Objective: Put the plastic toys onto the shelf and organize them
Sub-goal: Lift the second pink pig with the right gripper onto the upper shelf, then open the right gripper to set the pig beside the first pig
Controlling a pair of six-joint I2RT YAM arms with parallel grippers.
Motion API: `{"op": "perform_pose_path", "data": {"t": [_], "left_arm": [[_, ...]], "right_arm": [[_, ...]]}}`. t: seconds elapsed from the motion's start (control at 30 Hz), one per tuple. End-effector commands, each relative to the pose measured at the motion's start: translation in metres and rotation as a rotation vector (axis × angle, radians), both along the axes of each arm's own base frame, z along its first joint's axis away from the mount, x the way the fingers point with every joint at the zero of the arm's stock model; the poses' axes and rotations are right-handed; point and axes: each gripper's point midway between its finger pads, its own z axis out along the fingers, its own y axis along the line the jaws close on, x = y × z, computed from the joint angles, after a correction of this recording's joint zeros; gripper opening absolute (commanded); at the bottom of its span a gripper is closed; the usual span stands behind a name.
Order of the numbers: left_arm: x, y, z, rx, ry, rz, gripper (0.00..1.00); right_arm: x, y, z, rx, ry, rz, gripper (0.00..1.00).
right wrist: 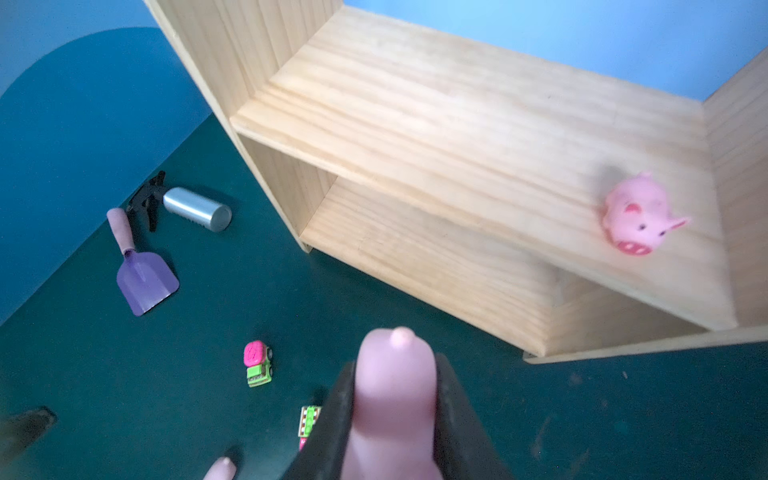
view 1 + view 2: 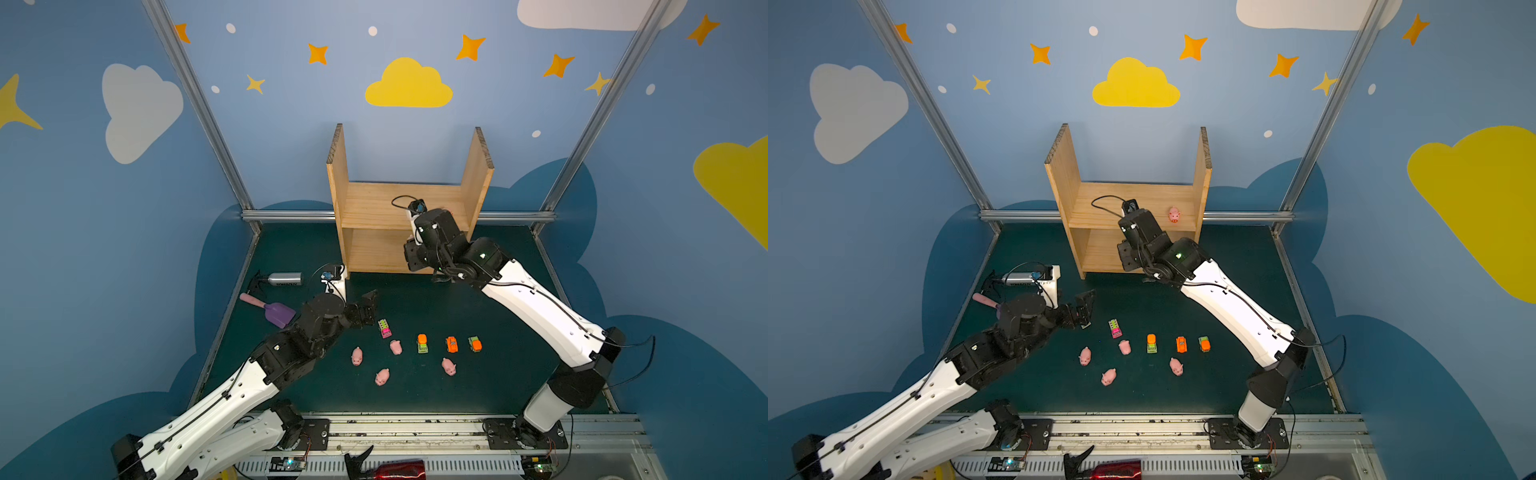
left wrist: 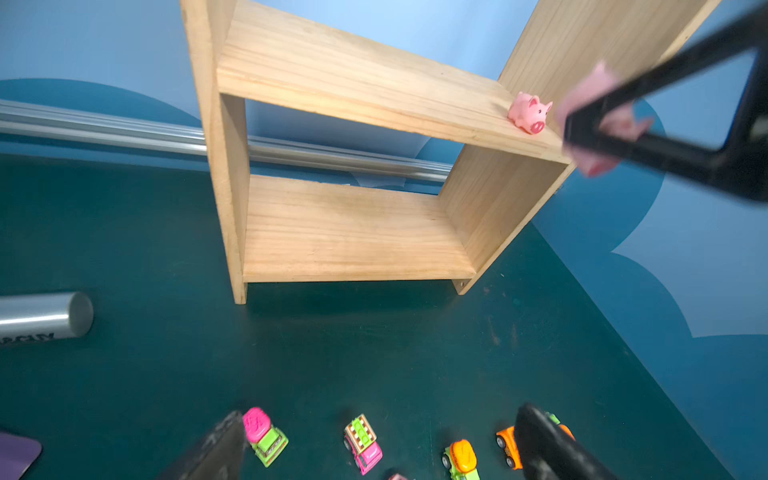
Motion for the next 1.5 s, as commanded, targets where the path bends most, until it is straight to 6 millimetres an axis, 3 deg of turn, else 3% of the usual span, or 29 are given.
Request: {"op": "perform_pose_path", "data": {"t": [0.0,0.17,0.5,1.03,1.2,1.47], "left_arm": [[0.008,-0.004,0.018,0.004,-0.050,-0.002,1.00],[0.011,-0.008,0.012,0.007,-0.045,-0.006,1.00],[0.016,-0.008,0.000,0.029,-0.028,0.007,1.00],[0.024,-0.003,-0.008,0.050,-0.010,0.033,1.00],[0.023,0.000,-0.007,0.048,-0.006,0.041,1.00],[0.025,0.006,-0.015,0.062,0.015,0.075,1.00]], "right_arm": [[0.027,-0.012,-0.011,-0.056,0.022,-0.009,0.28],[0.058,-0.011,-0.007,-0.030,0.016,-0.012,0.28],[0.105,-0.022,-0.029,-0.033,0.032,-0.068,0.28],[0.139,-0.035,-0.045,-0.022,0.053,-0.116,0.30],[0.142,-0.039,-0.049,-0.014,0.064,-0.127,0.32],[0.140,-0.037,-0.037,0.015,0.045,-0.118,0.42]]}}
